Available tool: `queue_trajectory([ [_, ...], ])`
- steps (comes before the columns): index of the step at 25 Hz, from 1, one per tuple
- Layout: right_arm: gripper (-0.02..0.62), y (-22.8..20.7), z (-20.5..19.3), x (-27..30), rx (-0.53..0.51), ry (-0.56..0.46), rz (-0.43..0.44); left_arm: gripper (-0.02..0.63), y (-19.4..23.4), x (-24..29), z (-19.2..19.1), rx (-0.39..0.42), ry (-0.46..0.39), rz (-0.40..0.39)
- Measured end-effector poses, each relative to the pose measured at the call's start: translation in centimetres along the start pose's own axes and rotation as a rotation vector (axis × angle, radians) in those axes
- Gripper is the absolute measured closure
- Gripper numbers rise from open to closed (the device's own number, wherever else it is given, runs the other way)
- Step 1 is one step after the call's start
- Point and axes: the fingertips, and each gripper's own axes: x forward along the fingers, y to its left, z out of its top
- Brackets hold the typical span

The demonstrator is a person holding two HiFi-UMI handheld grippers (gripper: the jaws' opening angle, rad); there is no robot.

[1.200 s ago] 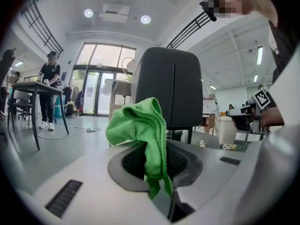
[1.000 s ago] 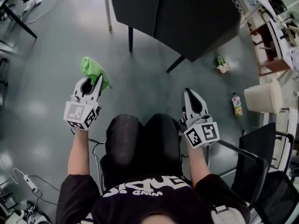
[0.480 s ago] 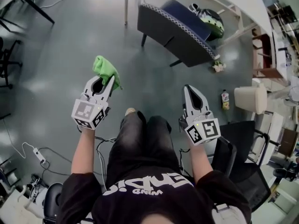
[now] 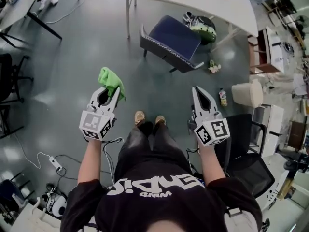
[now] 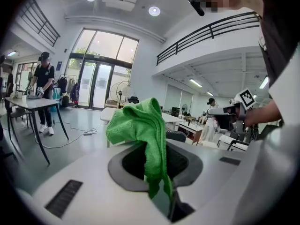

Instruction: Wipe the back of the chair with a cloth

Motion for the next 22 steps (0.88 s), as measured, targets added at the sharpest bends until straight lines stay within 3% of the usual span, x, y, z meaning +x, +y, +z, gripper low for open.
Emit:
queue_trajectory([
  [8, 0.598, -0.9, 3.9, -1.2, -0.01, -0.038, 0.016, 0.541, -2.8, -0.5, 5.8, 0.009, -0.062, 0.024],
  [22, 0.598, -1.7, 3.7, -3.4, -0.003, -0.072, 0.077, 0.541, -9.1, -1.1, 7.6, -0.023, -0.117, 0.055],
])
